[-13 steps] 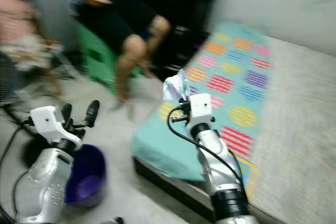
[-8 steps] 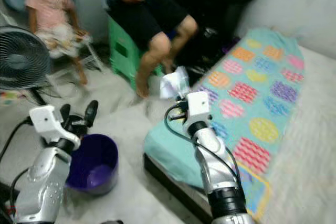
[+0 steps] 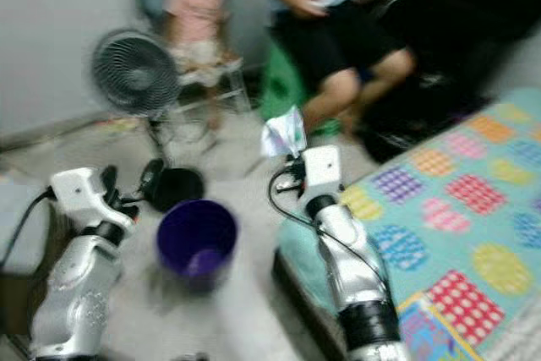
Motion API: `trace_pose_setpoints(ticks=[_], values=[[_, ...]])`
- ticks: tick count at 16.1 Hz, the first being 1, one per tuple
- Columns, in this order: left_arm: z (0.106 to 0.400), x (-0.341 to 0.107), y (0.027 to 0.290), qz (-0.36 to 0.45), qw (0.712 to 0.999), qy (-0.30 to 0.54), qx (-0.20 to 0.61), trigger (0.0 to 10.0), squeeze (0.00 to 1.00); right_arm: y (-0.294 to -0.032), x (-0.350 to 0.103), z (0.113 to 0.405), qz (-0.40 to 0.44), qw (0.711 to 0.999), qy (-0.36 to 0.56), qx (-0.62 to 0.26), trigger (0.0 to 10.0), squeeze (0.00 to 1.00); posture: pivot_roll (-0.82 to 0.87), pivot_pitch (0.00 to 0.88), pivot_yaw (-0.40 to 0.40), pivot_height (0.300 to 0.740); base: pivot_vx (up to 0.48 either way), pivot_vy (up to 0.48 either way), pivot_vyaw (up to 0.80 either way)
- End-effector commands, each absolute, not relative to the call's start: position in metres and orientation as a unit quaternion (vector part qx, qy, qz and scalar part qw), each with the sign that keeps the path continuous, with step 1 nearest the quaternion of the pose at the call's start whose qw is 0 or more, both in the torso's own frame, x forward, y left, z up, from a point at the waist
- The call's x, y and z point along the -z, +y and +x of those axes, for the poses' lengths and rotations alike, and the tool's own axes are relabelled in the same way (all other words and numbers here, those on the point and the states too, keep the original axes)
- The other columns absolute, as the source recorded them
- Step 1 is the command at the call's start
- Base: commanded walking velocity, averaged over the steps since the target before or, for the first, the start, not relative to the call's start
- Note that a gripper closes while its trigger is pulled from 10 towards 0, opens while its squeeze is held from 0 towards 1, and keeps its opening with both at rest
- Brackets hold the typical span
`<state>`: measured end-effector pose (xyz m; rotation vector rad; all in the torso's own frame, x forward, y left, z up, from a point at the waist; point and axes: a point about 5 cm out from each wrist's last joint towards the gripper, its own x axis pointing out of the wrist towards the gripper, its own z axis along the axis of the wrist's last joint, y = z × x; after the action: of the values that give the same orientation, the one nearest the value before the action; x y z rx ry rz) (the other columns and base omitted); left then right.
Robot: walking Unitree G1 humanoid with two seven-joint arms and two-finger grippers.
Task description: Clean up the room
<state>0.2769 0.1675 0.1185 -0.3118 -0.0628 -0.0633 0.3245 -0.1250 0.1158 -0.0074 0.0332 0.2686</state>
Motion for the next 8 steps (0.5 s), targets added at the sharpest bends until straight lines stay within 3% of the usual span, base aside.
trace_pose_setpoints(ticks=[1, 2, 6, 8], values=[[0.277, -0.119, 0.169, -0.146, 0.988, -0.031, 0.032, 10.0, 0.00, -0.124, -0.117, 0.325, -0.013, 0.990, 0.012, -0.141, 10.0, 0.00, -0.01, 0.032, -0.062, 0.740, 0.000, 0.000, 0.46], [0.275, -0.119, 0.172, -0.144, 0.989, -0.032, 0.028, 10.0, 0.00, -0.124, -0.115, 0.324, -0.023, 0.988, 0.010, -0.149, 10.0, 0.00, -0.01, 0.032, -0.062, 0.740, 0.000, 0.000, 0.00], [0.278, -0.110, 0.181, -0.284, 0.959, -0.007, -0.026, 10.0, 0.00, -0.120, -0.117, 0.326, -0.005, 0.989, 0.009, -0.150, 10.0, 0.00, 0.00, 0.028, -0.063, 0.740, 0.000, 0.000, 0.00], [0.278, -0.111, 0.181, -0.257, 0.966, -0.008, -0.022, 10.0, 0.00, -0.119, -0.117, 0.326, -0.003, 0.988, 0.007, -0.155, 10.0, 0.00, 0.00, 0.026, -0.065, 0.740, 0.000, 0.000, 0.00]])
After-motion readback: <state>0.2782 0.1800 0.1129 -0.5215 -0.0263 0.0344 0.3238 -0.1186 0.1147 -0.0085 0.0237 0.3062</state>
